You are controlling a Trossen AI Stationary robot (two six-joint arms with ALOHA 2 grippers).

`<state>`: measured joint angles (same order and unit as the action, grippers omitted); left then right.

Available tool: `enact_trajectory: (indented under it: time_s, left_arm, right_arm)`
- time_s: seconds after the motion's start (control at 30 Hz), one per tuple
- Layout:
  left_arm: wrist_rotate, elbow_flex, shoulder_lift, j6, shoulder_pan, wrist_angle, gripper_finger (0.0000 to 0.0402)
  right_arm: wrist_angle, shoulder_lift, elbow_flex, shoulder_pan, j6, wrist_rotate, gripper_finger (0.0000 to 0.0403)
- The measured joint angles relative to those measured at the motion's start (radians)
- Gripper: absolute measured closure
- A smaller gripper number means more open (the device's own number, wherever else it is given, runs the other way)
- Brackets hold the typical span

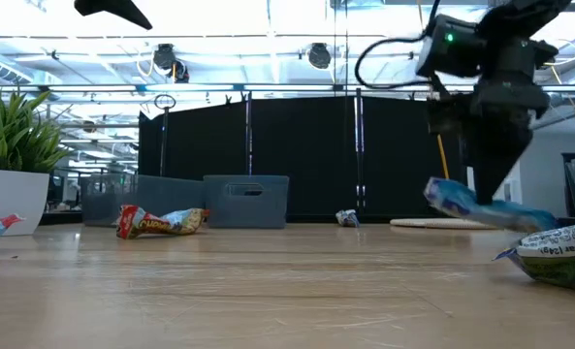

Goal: Pick and place Granola Bars by type
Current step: Put the blue granola bar into the top right black transparent bin

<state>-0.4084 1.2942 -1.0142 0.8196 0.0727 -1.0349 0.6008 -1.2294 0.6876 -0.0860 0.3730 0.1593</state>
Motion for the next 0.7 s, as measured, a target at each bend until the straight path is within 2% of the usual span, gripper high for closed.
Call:
enact_trajectory:
  time_s: [0.33,0.53,0.7]
  left_arm:
    - [0.0,0.0,0.0,-0.04,0.0,0.035,0.0105]
    - [0.013,0.0,0.0,-0.15,0.0,0.14,0.0105]
    - [0.025,0.0,0.0,-0.21,0.0,0.212,0.0105]
  right_arm:
    - [0.061,0.013,0.155,0.001,0.003,0.003,0.0403]
    - [0.059,0.013,0.319,0.002,0.019,0.023,0.0403]
    - [-0.001,0.013,0.451,0.002,0.034,-0.001,0.0403]
